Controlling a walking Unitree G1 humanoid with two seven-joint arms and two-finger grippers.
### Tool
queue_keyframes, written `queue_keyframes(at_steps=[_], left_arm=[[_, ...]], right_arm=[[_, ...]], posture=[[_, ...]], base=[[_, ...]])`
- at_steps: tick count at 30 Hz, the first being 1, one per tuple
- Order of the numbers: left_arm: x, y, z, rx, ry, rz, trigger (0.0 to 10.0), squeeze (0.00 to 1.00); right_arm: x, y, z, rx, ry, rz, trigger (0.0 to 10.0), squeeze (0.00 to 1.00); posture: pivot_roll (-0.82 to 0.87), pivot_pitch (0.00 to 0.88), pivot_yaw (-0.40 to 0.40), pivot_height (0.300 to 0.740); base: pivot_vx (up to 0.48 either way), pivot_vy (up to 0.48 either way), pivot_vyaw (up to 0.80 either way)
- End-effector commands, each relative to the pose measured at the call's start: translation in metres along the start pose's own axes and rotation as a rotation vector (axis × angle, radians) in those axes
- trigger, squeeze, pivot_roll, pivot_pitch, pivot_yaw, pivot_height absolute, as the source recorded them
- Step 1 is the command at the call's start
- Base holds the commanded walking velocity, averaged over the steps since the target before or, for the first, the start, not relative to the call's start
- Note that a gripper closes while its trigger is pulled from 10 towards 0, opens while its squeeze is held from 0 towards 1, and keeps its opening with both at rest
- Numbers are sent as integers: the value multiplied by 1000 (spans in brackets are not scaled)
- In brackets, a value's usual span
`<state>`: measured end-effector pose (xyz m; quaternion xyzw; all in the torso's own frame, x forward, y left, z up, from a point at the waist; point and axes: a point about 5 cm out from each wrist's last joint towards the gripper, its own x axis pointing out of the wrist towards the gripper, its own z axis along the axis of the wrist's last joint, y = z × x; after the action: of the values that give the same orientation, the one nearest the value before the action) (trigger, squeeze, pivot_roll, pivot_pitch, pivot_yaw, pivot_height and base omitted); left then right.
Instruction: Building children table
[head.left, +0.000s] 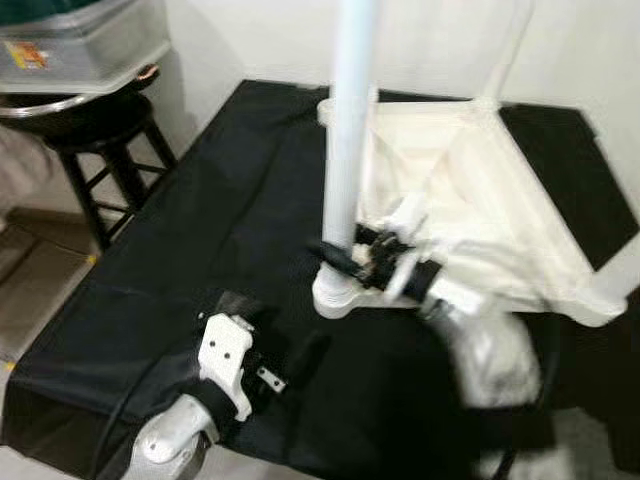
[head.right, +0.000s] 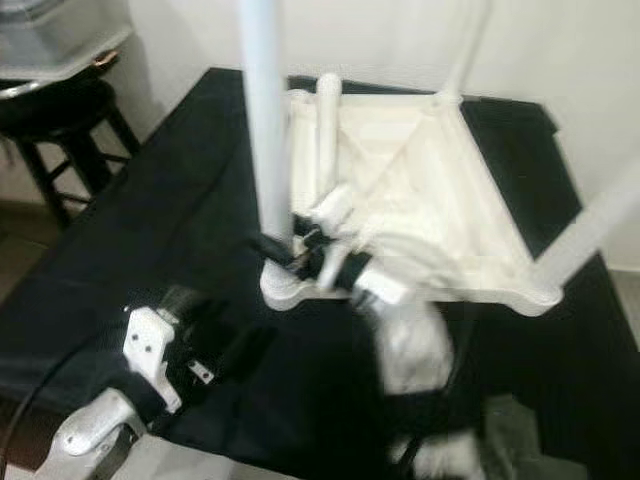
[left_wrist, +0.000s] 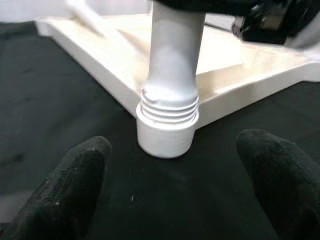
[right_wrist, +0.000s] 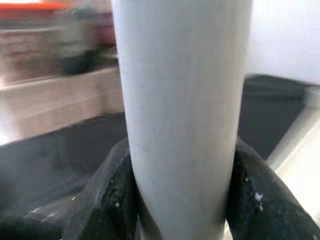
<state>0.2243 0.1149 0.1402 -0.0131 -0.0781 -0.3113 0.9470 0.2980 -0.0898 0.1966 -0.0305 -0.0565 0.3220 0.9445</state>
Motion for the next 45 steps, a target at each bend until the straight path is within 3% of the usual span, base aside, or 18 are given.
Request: queue_keyframes(at_steps=[1, 9, 10, 13, 14, 15, 17, 18, 19, 20, 26, 27, 32, 35, 36, 37, 38, 45], left_arm=[[-5, 1, -2, -2, 21, -2, 10000, 0], [-5, 2, -4, 0, 30, -9, 10000, 0], [-5, 2, -4, 0, 29, -5, 10000, 0], [-5, 2, -5, 2, 27, 0, 10000, 0], [-4, 2, -5, 1, 28, 1, 10000, 0], [-4, 2, -5, 0, 29, 0, 10000, 0], [-4, 1, -5, 0, 29, 0, 10000, 0], [-4, 1, -5, -3, 29, -3, 10000, 0], [-4, 1, -5, -3, 29, -3, 10000, 0], [-3, 1, -5, -4, 29, -5, 10000, 0], [-2, 0, -5, -5, 27, -5, 10000, 0], [-2, 0, -5, -5, 26, -4, 10000, 0], [-1, 0, -5, -2, 24, 0, 10000, 0], [-1, 0, -5, -2, 24, 0, 10000, 0], [-1, 0, -5, -1, 23, 1, 10000, 0], [-1, 0, -5, -1, 23, 1, 10000, 0], [-1, 0, -5, 0, 23, 2, 10000, 0], [-1, -1, -5, -1, 22, 4, 10000, 0]], right_arm=[[-13, 6, -48, 86, 253, -119, 0, 0], [-3, 8, -44, 17, 239, -103, 0, 0], [-2, 8, -41, 6, 245, -97, 10000, 0], [1, 6, -36, -14, 232, -76, 10000, 0], [6, 2, -24, -2, 172, -29, 10000, 557], [9, 0, -18, 12, 145, 1, 10000, 1000], [10, -2, -14, 22, 129, 21, 10000, 1000], [15, -5, -1, 22, 77, 118, 10000, 1000], [15, -5, -1, 22, 77, 118, 10000, 1000], [17, -6, 12, 18, 26, 237, 10000, 1000], [15, -10, 29, -35, -17, 475, 10000, 1000], [13, -12, 30, -67, -4, 547, 10000, 0], [14, -23, 29, -87, 39, 771, 10000, 0], [16, -24, 28, -72, 48, 803, 10000, 0], [18, -26, 28, -45, 45, 833, 4196, 0], [18, -26, 28, -45, 45, 833, 4196, 0], [20, -27, 29, -22, 44, 854, 0, 0], [17, -32, 30, 0, 52, 938, 0, 0]], posture=[[33, 220, 35, 740], [45, 205, 31, 740], [43, 200, 30, 740], [45, 198, 30, 740], [49, 191, 31, 740], [50, 189, 32, 740], [51, 188, 33, 740], [53, 187, 32, 740], [53, 187, 32, 740], [53, 187, 32, 740], [56, 187, 31, 740], [63, 185, 29, 740], [66, 184, 24, 740], [70, 185, 21, 740], [70, 185, 22, 740], [70, 185, 22, 740], [71, 185, 22, 740], [69, 191, 21, 740]], base=[[0, 0, 0], [0, 0, 0], [0, 0, 0], [0, 0, 0], [0, 0, 0], [0, 0, 0], [0, 0, 0], [0, 0, 0], [0, 0, 0], [0, 0, 0], [0, 0, 0], [0, 0, 0], [0, 0, 0], [0, 0, 0], [0, 0, 0], [0, 0, 0], [0, 0, 0], [0, 0, 0]])
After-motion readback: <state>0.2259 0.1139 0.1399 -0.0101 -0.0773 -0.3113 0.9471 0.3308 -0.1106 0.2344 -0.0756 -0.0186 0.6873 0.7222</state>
